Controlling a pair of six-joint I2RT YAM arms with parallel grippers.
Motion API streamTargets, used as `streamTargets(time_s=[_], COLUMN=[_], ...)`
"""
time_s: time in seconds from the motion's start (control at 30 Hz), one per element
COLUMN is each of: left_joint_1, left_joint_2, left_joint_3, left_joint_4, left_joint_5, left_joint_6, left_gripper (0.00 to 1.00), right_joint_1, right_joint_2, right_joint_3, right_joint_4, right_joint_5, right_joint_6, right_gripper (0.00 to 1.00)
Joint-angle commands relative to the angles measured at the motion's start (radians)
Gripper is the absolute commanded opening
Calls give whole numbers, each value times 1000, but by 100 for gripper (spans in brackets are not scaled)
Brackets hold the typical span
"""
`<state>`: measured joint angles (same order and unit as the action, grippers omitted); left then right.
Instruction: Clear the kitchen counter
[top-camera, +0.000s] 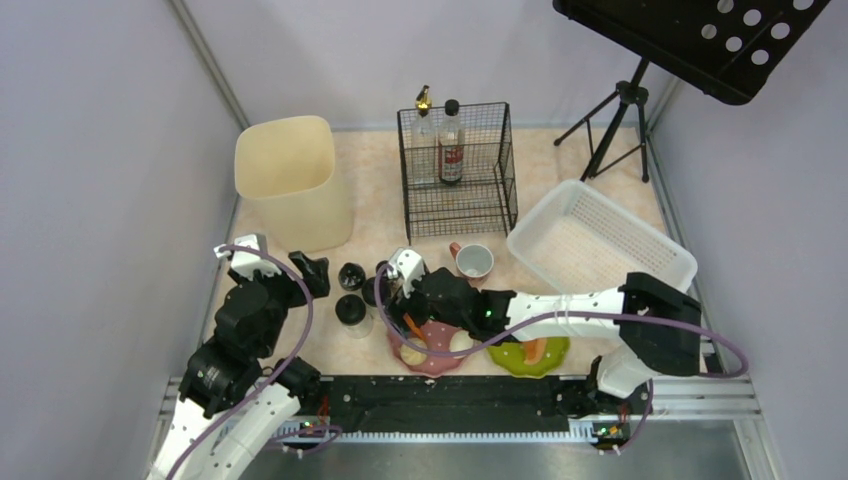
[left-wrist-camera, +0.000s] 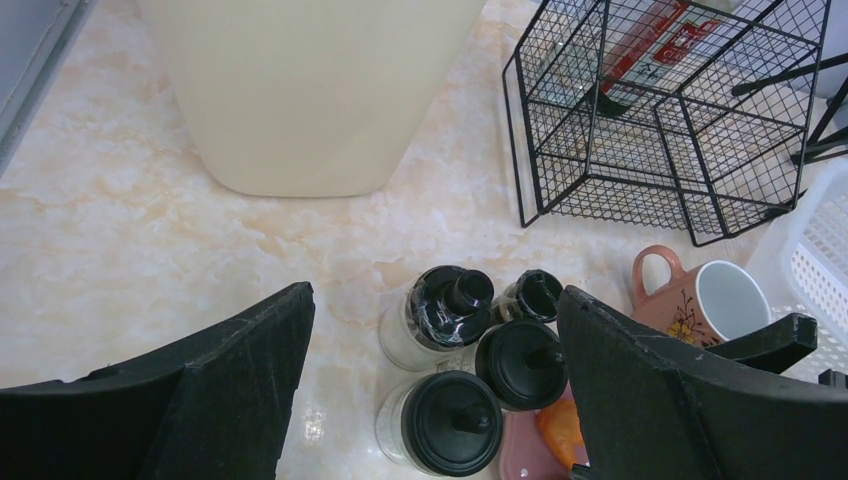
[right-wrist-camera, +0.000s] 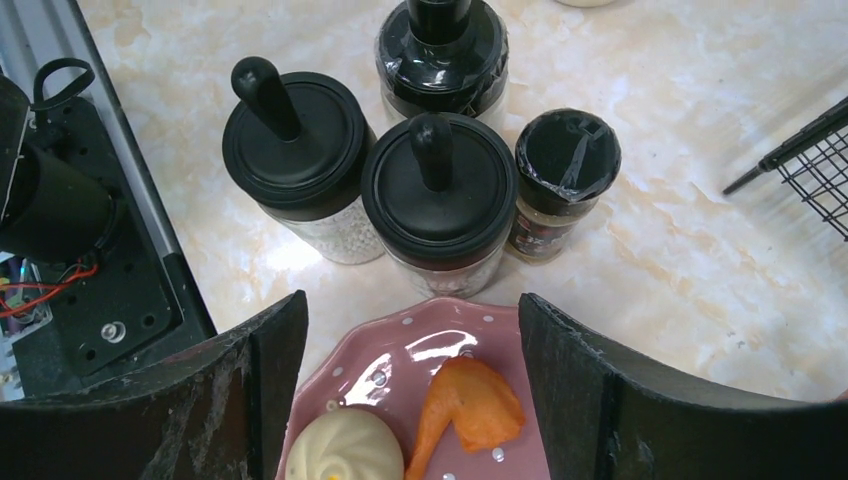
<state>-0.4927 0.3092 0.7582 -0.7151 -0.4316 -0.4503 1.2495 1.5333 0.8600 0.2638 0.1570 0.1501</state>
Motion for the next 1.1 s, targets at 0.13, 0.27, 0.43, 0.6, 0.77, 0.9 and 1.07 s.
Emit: streamTargets(time_s=[0.13,0.27,0.43,0.6,0.77,0.9,1.07], left_joint_1=[3,2,3,2,3,2,2], left_joint_2=[-11,-11,-10,-10,-12,-13,-13], left_joint_3=[-7,-7,-6,-6,-8,-7,-8], left_joint_4=[22,23,25,23,23,23,23], left_joint_5=[1,1,2,2,3,3,4], left_joint_6=[2,2,5,5,5,5,5], left_gripper=[95,96,95,96,96,95,95], right_joint_1=[16,16,16,17,14,12,7], right_joint_2=[104,144,169,196,223,242,265], right_joint_3=[47,65,72,102,146,170,176], right_joint_4=[151,181,227,248,245,236,246], right_joint_5=[14,28,39,43,44,39,41], right_joint_6=[4,10,12,-2,-15,-20,-19], right_gripper=[76,77,77,76,76,75,74])
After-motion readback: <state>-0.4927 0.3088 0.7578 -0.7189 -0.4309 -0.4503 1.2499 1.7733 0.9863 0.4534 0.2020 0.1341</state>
